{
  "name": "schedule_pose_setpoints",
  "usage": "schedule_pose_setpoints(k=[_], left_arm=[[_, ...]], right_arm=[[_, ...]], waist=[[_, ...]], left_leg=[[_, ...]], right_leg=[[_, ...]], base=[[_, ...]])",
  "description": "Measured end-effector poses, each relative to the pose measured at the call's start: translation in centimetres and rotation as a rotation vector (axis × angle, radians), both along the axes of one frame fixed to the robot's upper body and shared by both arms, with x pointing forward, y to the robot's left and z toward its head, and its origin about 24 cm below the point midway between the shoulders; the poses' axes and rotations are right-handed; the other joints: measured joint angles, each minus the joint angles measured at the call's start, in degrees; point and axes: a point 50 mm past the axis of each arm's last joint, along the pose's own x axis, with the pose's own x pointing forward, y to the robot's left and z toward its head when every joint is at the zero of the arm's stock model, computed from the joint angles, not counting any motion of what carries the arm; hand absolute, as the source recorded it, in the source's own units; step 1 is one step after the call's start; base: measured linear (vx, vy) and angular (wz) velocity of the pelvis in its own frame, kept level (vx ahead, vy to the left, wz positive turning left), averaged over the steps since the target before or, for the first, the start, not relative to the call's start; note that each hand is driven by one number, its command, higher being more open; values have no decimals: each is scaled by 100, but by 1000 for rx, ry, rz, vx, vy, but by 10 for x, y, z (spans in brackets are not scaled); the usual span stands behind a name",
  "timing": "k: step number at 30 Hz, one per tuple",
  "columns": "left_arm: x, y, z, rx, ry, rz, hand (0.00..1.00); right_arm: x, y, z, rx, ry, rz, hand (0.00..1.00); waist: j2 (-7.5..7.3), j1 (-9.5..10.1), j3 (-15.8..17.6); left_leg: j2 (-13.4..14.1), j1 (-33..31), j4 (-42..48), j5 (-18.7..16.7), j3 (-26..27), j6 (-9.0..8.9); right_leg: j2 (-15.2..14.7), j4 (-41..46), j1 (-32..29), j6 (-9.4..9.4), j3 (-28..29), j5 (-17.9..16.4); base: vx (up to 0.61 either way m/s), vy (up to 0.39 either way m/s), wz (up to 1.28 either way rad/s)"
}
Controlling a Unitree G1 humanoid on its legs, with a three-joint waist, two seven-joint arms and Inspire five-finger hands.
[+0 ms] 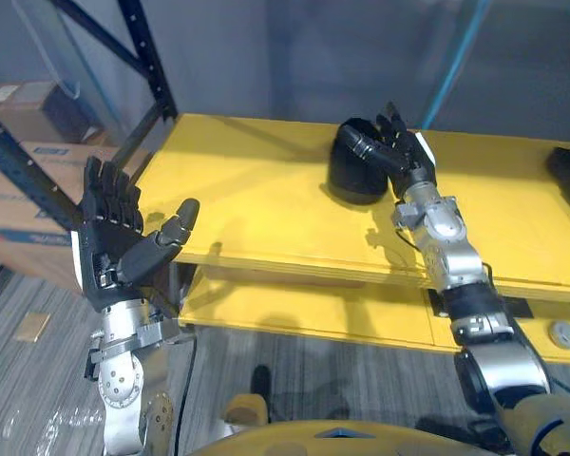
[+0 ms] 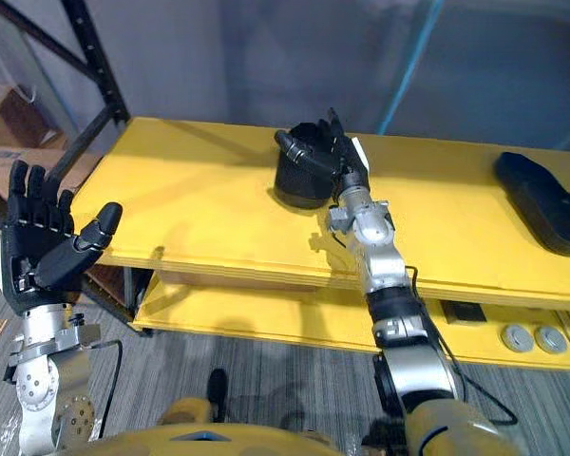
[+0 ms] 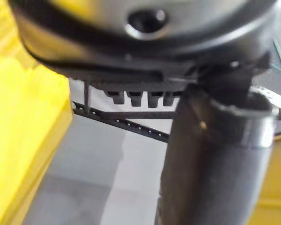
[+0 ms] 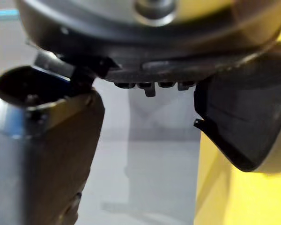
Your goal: Walk over and take three plastic housings, then place them on the shelf
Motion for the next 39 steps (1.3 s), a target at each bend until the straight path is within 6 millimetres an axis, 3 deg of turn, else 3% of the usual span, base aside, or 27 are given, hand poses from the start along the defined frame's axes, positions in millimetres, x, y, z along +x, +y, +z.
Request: schedule_pose_setpoints(k=[4, 6, 9, 13, 16, 24, 34, 39], left_arm=[[3, -4, -7, -25, 19, -54, 100], [10, -14, -12, -27, 31, -130, 100], [14, -21, -15, -28, 34, -204, 100], [22, -26, -13, -58, 4, -246, 100], [28, -33, -7, -58, -30, -275, 100], [36, -42, -1, -79, -51, -277, 100], [34, -37, -3, -62, -30, -262, 100], [32, -36, -4, -64, -22, -252, 100]], right_arm=[[15, -18, 20, -43, -2, -48, 100], [23, -38, 48, -80, -33, -100, 100], [30, -50, 81, -102, -88, -152, 100], [32, -61, 101, -94, -106, -253, 100], [31, -73, 103, -80, -88, -327, 100], [32, -73, 107, -67, -43, -275, 100], [33, -68, 104, -146, -22, -223, 100], [29, -80, 107, -253, -15, -265, 100]], waist=[[102, 59, 64], [268, 160, 177], [410, 181, 404], [450, 190, 642], [460, 182, 884], [531, 58, 1119], [472, -29, 1176], [413, -22, 1212]], left_leg=[[-5, -232, -7, 58, -229, -8], [4, -448, -18, 110, -367, 1], [17, -619, -7, 163, -464, -22], [45, -785, -1, 216, -464, -30], [48, -785, 5, 276, -394, 26], [151, -701, 2, 238, -185, -22], [211, -676, 1, 237, -116, -103], [208, -660, 1, 244, -82, -97]], right_leg=[[22, -7, -86, 11, -217, 7], [57, -11, -234, -24, -305, 37], [58, 20, -388, -30, -366, 44], [59, 126, -561, -20, -347, 51], [46, 224, -621, -49, -298, 26], [-46, 884, -948, -140, -19, -295], [-122, 1361, -1204, -199, 123, -526], [-156, 1425, -1213, -190, 128, -558]], base=[[-18, -18, 33], [-75, 12, 21], [-50, 12, 17], [-2, -8, 0], [22, -38, -8], [-33, -38, -15], [-32, -50, -6], [3, -39, 1]])
